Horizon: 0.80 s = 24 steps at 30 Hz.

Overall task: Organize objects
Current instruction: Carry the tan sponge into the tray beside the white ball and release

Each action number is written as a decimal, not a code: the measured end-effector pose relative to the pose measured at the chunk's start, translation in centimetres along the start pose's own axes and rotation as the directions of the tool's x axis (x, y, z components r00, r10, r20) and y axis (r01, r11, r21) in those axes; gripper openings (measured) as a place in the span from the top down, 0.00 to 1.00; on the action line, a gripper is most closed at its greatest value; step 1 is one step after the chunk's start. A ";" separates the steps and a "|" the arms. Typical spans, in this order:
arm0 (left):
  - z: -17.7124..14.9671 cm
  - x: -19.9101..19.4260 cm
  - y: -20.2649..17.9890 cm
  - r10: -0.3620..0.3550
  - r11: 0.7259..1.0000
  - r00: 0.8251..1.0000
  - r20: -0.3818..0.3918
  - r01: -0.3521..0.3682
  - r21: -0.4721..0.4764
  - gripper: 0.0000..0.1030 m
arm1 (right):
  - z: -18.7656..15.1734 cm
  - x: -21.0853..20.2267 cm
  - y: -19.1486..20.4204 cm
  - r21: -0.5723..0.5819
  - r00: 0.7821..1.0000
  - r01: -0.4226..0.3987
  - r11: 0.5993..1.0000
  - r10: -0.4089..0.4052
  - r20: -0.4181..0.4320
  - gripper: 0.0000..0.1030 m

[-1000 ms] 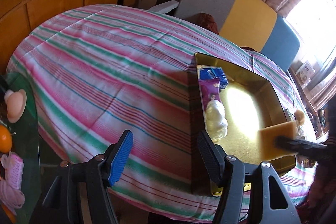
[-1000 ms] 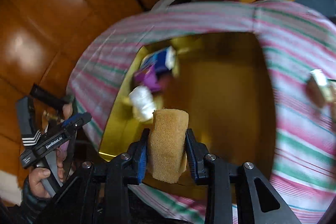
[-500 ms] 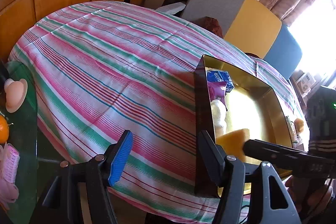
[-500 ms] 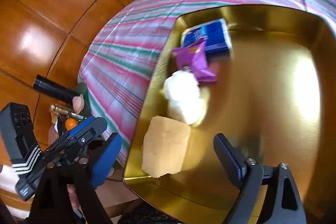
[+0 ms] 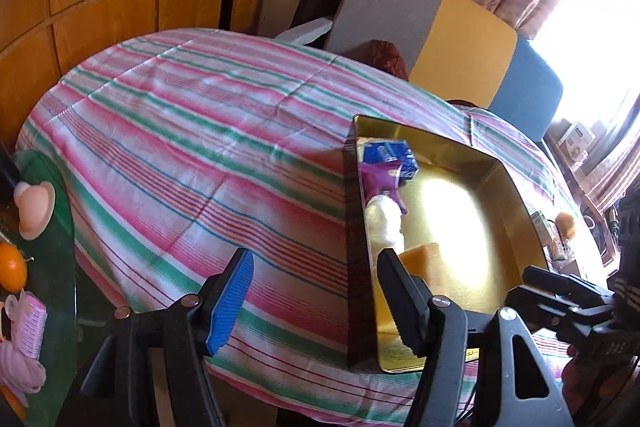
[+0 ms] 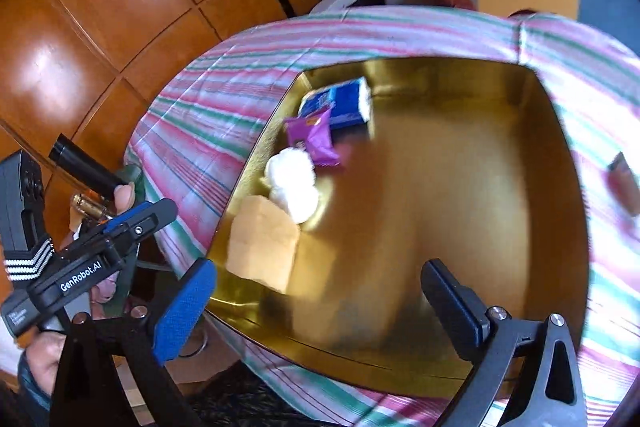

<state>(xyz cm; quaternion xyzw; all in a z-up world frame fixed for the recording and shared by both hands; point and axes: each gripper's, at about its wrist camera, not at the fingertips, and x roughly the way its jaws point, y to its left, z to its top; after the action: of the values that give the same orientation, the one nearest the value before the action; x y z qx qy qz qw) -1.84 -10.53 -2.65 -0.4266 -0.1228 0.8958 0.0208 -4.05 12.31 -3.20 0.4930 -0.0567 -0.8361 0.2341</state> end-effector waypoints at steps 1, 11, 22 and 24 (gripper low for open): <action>0.0 -0.2 -0.2 0.003 1.000 1.000 0.007 -0.003 0.008 0.36 | -0.2 -0.7 -0.4 0.004 1.000 0.007 1.000 -0.007 0.014 0.00; 0.3 -1.4 -2.5 0.014 0.995 0.999 0.043 -0.018 0.095 0.33 | -2.4 -6.4 -7.3 0.137 0.987 0.125 0.983 -0.137 0.084 0.00; 0.8 -1.9 -5.4 -0.023 0.990 0.999 0.039 0.017 0.140 0.33 | -6.0 -13.3 -18.0 0.345 0.931 0.298 0.890 -0.351 0.104 0.00; 1.0 -1.9 -6.2 -0.025 0.987 0.999 0.036 0.019 0.157 0.33 | -6.6 -14.9 -19.7 0.380 0.914 0.320 0.868 -0.388 0.116 0.00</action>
<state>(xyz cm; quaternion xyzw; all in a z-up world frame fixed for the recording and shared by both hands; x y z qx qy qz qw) -1.81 -4.99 0.91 -0.4051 -0.0571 0.9104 0.0619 0.94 37.33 -1.03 0.4472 -0.1357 -0.8838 -0.0225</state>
